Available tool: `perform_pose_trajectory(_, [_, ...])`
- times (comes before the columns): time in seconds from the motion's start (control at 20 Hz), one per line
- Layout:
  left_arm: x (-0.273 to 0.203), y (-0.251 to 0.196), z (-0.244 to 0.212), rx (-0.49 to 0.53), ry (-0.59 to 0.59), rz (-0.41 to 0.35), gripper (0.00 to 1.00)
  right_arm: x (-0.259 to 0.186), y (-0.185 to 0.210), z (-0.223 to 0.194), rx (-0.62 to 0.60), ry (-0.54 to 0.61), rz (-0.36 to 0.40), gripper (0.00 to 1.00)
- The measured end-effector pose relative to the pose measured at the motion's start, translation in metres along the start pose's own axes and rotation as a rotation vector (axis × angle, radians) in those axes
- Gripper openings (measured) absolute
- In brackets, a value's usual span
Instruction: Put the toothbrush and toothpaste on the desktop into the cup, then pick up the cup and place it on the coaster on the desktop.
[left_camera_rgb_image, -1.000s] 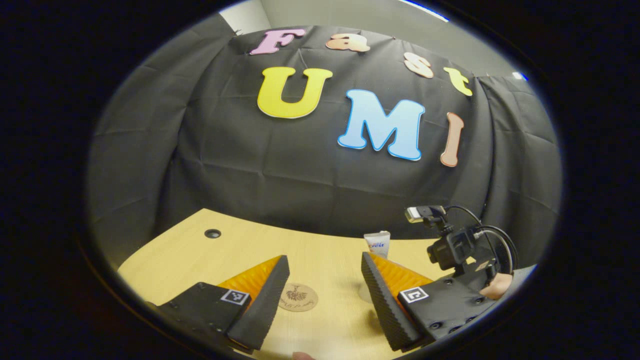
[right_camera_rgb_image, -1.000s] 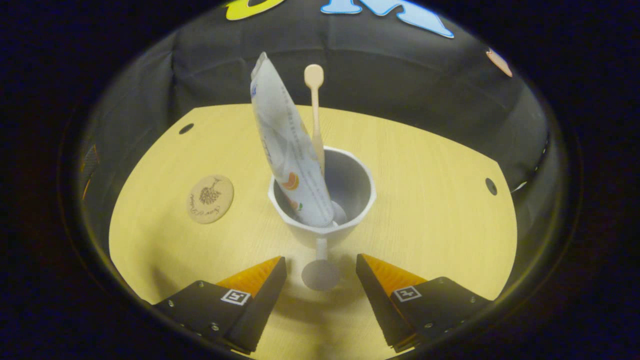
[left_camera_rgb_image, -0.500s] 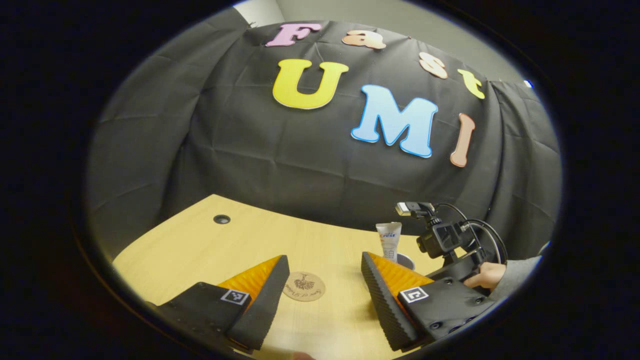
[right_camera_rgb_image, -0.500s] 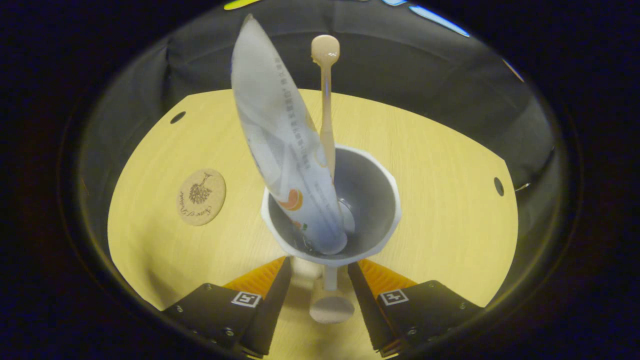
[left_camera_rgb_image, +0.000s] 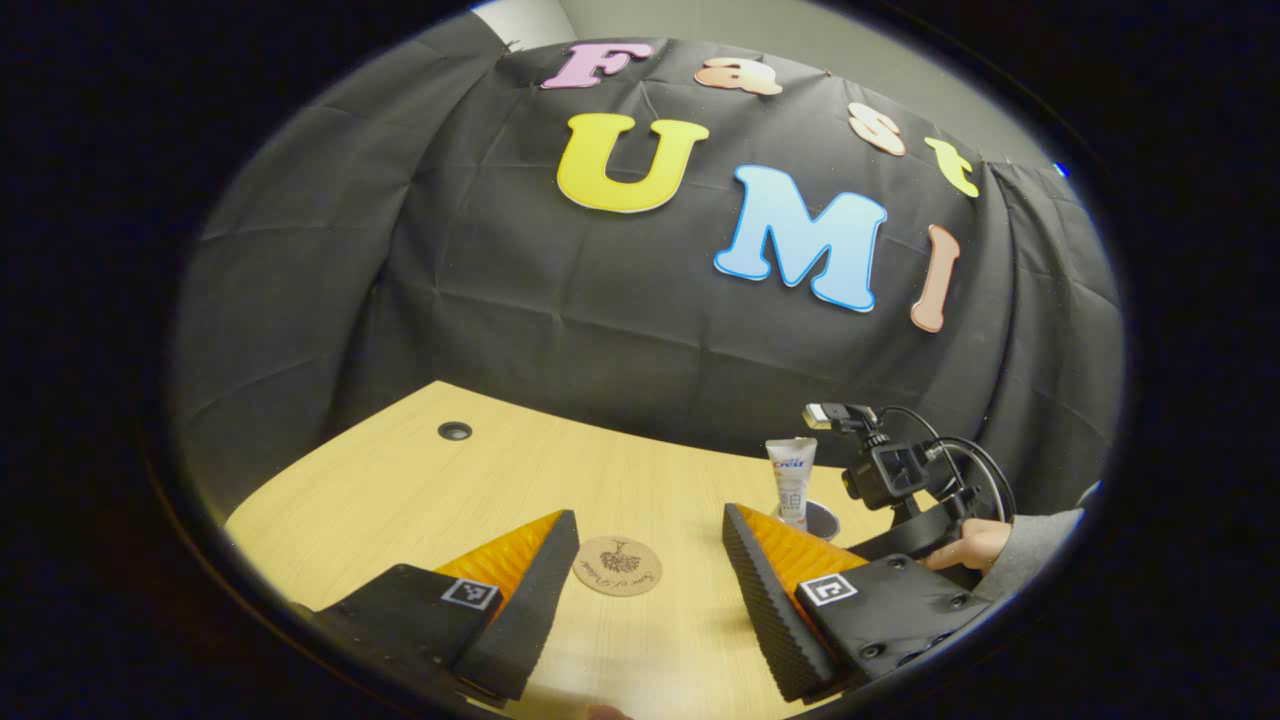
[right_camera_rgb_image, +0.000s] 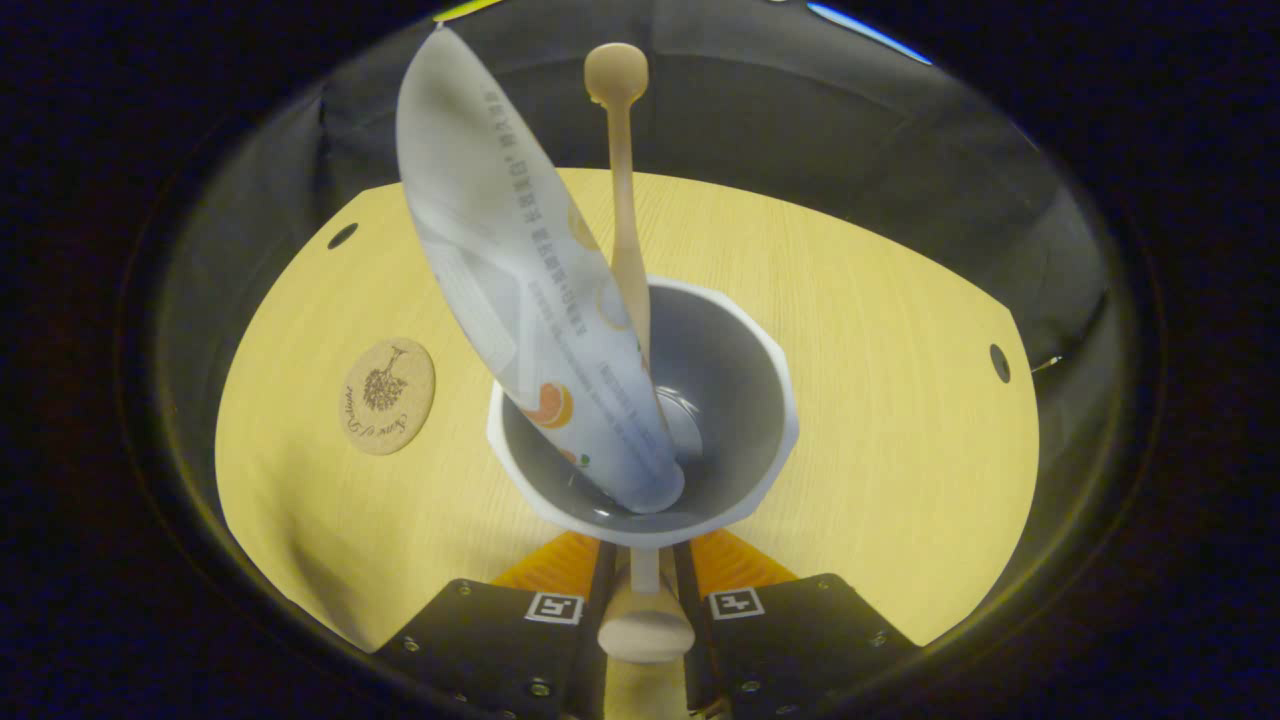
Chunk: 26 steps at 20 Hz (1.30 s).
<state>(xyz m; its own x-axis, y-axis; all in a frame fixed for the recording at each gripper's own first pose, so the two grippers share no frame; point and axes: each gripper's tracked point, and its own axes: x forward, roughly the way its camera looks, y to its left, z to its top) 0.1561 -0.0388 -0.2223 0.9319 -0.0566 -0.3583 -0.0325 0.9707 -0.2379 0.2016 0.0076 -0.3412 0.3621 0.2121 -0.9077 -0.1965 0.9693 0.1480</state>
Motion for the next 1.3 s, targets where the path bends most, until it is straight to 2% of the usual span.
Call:
perform_pose_trajectory(0.3, [-0.005,0.007,-0.005,-0.008,0.014,0.006,0.94,-0.002,-0.005,0.006,-0.026,-0.072,-0.032,0.27])
perform_pose_trajectory(0.4, [-0.007,0.012,-0.005,-0.006,0.015,0.013,0.94,-0.001,-0.001,0.008,-0.011,-0.083,-0.020,0.25])
perform_pose_trajectory(0.45, [-0.007,0.015,-0.005,-0.008,0.017,0.018,0.94,0.000,0.003,0.007,-0.007,-0.085,-0.013,0.22])
perform_pose_trajectory(0.5, [-0.008,0.018,-0.005,-0.011,0.017,0.021,0.94,-0.002,0.005,0.009,-0.014,-0.094,-0.016,0.29])
perform_pose_trajectory(0.6, [-0.010,0.023,-0.004,-0.019,0.017,0.027,0.94,-0.008,0.010,0.014,-0.040,-0.114,-0.016,0.25])
perform_pose_trajectory(1.05, [-0.027,0.059,0.005,-0.028,0.005,0.054,0.94,-0.024,0.089,0.029,-0.125,-0.124,0.086,0.25])
perform_pose_trajectory(1.2, [-0.039,0.083,0.006,-0.017,0.000,0.082,0.93,-0.017,0.117,0.031,-0.146,-0.117,0.115,0.25])
perform_pose_trajectory(1.3, [-0.044,0.098,0.008,-0.024,-0.004,0.097,0.94,-0.007,0.120,0.033,-0.149,-0.104,0.136,0.25])
